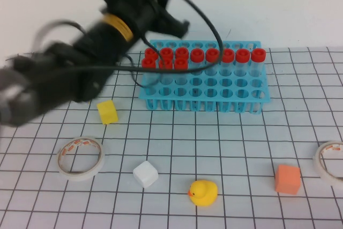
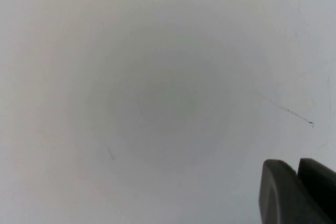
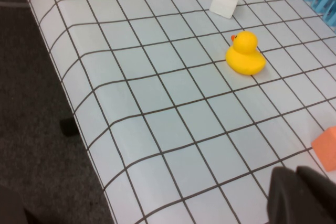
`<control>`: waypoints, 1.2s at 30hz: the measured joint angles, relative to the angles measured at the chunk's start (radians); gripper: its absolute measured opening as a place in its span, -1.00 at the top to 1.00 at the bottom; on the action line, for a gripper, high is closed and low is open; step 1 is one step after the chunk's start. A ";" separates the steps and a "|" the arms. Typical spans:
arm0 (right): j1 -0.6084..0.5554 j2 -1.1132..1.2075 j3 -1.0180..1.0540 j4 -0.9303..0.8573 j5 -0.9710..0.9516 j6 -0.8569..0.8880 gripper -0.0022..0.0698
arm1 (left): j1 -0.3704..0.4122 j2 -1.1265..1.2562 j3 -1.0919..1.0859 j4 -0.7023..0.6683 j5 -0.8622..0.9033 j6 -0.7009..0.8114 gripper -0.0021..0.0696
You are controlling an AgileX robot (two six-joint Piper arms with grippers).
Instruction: Place the test tubes
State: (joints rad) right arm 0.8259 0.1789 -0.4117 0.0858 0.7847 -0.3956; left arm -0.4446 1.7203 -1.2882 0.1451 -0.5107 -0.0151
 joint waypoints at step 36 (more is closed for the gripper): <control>0.000 0.000 0.000 -0.086 -0.075 0.034 0.94 | 0.000 -0.574 0.000 0.066 0.691 0.089 0.94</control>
State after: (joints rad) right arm 0.8259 0.1789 -0.4117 0.0000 0.7094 -0.3615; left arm -0.4446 1.1459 -1.2882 0.2112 0.1808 0.0738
